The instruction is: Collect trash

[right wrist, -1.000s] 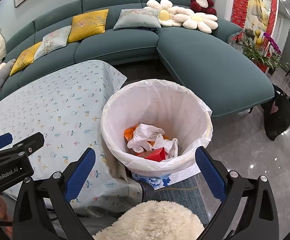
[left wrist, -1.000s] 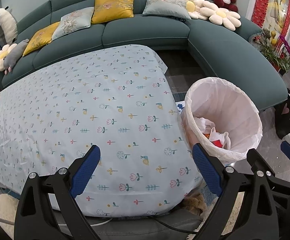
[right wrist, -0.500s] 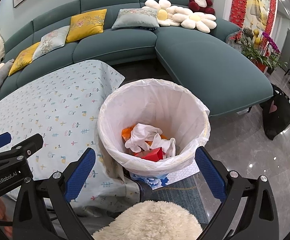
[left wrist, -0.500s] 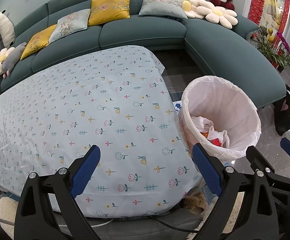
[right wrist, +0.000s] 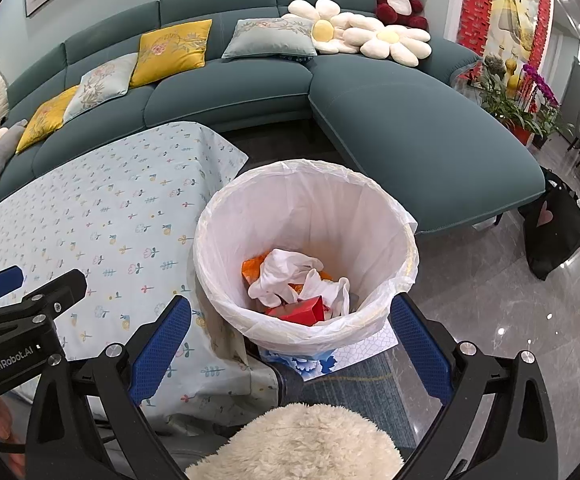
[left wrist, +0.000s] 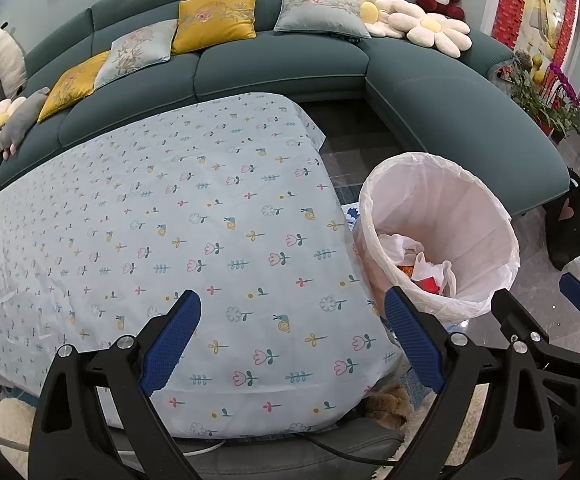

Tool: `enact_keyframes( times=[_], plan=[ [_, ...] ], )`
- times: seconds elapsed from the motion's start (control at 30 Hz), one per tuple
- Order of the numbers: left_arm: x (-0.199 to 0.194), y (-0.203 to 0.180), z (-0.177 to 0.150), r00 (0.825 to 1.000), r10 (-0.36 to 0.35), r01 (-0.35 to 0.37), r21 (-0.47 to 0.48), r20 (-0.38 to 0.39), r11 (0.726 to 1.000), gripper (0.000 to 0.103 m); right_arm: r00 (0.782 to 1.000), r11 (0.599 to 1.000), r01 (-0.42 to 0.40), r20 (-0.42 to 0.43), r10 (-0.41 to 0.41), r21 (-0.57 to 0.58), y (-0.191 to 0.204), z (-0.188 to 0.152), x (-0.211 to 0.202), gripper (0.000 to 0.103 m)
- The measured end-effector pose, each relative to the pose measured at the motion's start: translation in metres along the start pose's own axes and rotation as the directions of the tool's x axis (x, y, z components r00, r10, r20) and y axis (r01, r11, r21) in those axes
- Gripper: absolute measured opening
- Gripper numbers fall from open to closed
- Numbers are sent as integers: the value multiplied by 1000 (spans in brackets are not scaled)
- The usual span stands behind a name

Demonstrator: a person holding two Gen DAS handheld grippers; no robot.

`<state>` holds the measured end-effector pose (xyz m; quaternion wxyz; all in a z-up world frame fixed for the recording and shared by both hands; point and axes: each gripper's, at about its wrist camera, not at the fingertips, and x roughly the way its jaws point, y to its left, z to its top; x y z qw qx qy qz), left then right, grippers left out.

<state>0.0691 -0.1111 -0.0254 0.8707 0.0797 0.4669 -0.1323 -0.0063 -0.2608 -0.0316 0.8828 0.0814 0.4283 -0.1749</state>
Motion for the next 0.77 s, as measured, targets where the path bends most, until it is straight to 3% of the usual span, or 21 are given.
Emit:
enact_keyframes(
  times=[0.77],
  plan=[
    [3,-8,1,1000,-16,16,10,-7,1000,89,1000,1000,16,7,-16,15,-7,2,1,96]
  ],
)
